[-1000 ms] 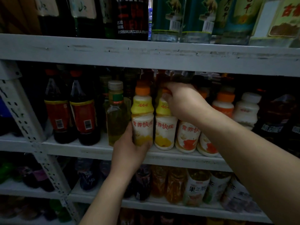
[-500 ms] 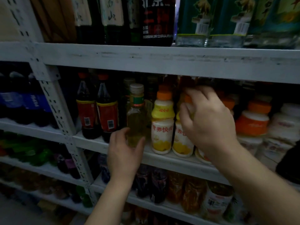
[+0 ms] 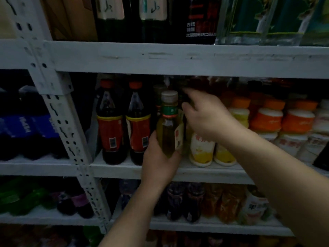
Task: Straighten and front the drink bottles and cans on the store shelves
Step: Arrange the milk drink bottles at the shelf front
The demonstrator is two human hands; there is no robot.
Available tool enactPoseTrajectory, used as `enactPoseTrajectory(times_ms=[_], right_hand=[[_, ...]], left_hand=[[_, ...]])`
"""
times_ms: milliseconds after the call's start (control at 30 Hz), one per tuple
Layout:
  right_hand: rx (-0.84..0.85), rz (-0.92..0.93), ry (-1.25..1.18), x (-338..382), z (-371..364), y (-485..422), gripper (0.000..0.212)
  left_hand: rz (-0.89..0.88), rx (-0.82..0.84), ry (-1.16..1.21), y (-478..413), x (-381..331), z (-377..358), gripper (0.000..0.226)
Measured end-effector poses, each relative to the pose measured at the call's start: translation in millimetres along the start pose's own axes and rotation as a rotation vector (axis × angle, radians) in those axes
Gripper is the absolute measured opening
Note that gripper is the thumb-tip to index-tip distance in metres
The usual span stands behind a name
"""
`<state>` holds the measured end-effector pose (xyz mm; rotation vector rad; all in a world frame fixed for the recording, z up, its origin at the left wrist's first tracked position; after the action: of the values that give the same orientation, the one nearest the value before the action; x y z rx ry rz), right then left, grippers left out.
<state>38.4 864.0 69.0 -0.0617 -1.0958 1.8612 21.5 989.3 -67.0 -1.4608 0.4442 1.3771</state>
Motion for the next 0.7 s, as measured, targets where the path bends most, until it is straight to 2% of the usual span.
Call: enactPoseTrajectory(times_ms=[100,200,333,400,467,700], right_hand=[[0.145,-0.209,-0.123,3,-16,-9,0.032],[0.167,-0.288,-0.223,6,-18,-14,0.025],[0.113,-0.292,-0.162,8,-18,-19,0.017],[0.08,-0.305,-0.07,10,-19,-20,0.026],[0.048,-0.304,-0.01,12,-21,-20,0.034],[-0.005,-0.222,-0.028,17,-17,-22,0.035]], left_hand=[[-0.015,0.184,0.006,-5,0,5,0.069],[-0.067,0.248,-0.046,-2,0,5,0.071],[-0.13,0.091,-0.211,13,0,12,0.057],[-0.154,0.049,-0.238,21,-1,14,0.051],[-0.147,0.025,-0.269,23,1,16,0.052],[-0.15,-0.028,-0.347,20,3,16,0.055]])
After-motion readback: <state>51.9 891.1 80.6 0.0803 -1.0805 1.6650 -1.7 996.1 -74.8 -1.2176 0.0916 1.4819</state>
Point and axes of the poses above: each hand's wrist, its own y-axis away from the middle knuckle, its own z-axis out of the back of the hand, x = y × z, the point moved 4 cm from there along -y, towards the middle knuckle, and after that the axes turned 11 degrees about -x, right-handed, at the moved point
